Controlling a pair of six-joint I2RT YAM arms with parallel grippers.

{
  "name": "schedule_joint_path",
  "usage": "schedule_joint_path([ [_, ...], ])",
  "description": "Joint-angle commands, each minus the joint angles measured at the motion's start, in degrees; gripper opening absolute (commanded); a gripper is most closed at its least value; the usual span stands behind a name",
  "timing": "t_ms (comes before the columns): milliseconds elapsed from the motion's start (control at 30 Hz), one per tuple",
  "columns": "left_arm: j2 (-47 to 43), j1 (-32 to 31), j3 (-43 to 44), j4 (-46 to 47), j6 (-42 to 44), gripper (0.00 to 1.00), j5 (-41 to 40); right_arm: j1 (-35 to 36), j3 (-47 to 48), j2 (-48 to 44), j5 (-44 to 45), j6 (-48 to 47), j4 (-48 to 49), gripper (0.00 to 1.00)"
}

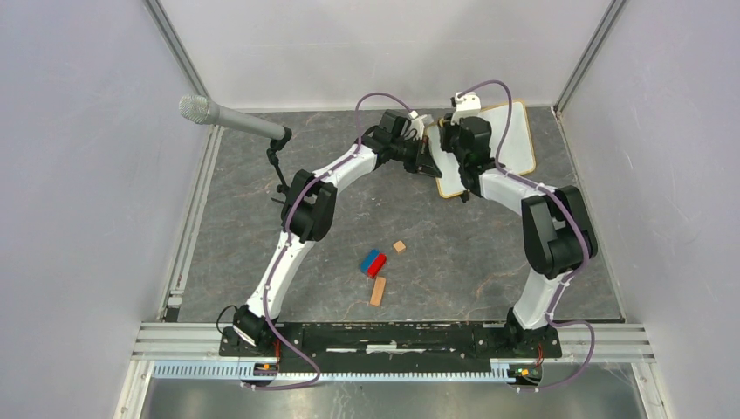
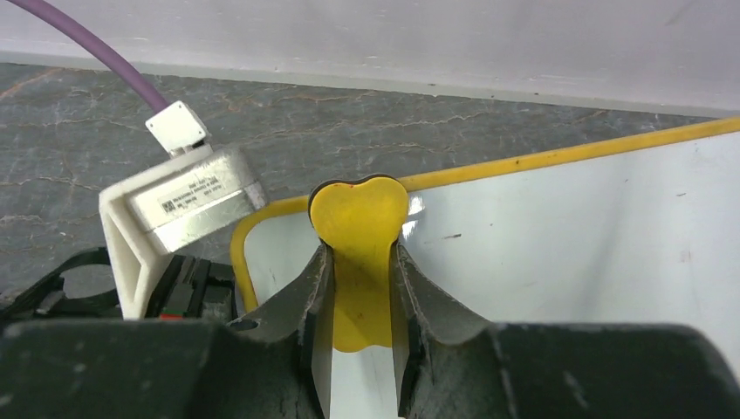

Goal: Erase the whiteboard

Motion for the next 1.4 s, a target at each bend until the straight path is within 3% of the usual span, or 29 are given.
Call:
schedule_joint_path([
  [0, 2.31, -0.85, 0.10, -5.30, 3.60, 0.02, -2.16, -0.51, -5.41, -0.18, -3.26, 1.21, -4.22, 0.08],
  [167, 2.23, -0.89, 0.10, -5.30, 3.60, 0.02, -2.23, -2.06, -11.14, -2.90, -1.05, 1.96, -3.30, 0.08],
  [400, 2.19, -0.83, 0.13, -5.92, 4.04, 0.02, -3.31, -14.85, -21.18, -8.11, -3.91, 11.96, -1.19, 0.07],
  [600, 1.56, -0.89, -0.80, -3.88, 2.69, 0.04, -2.70, -12.21, -24.02, -17.89, -0.95, 6.42, -2.36, 0.08],
  [667, 0.46, -0.92, -2.68, -1.92, 2.12, 0.13, -2.12, -9.05, -24.80, -21.41, 2.66, 4.13, -5.03, 0.08],
  [767, -2.03, -0.95, -6.96, 2.03, 1.20, 0.37, -2.25, -3.96, -29.61, -27.32, 6.09, 2.30, -8.33, 0.08],
  [933, -7.89, -1.59, -14.75, 7.76, 3.14, 0.58, -3.04, -0.47, -39.05, -36.80, 5.75, 3.07, -16.30, 0.09],
  [1067, -11.52, -2.10, -18.41, 7.05, 5.70, 0.63, -6.23, -0.47, -38.82, -42.17, 7.08, 0.61, -24.89, 0.09],
  [1167, -14.84, -2.22, -22.38, 7.48, 6.13, 0.72, -7.74, -0.39, -38.24, -44.91, 1.94, 0.82, -31.35, 0.09],
  [1367, -26.73, -4.27, -37.58, 13.42, 5.11, 0.75, -10.26, 4.83, -42.26, -48.25, -3.42, 2.63, -35.49, 0.09],
])
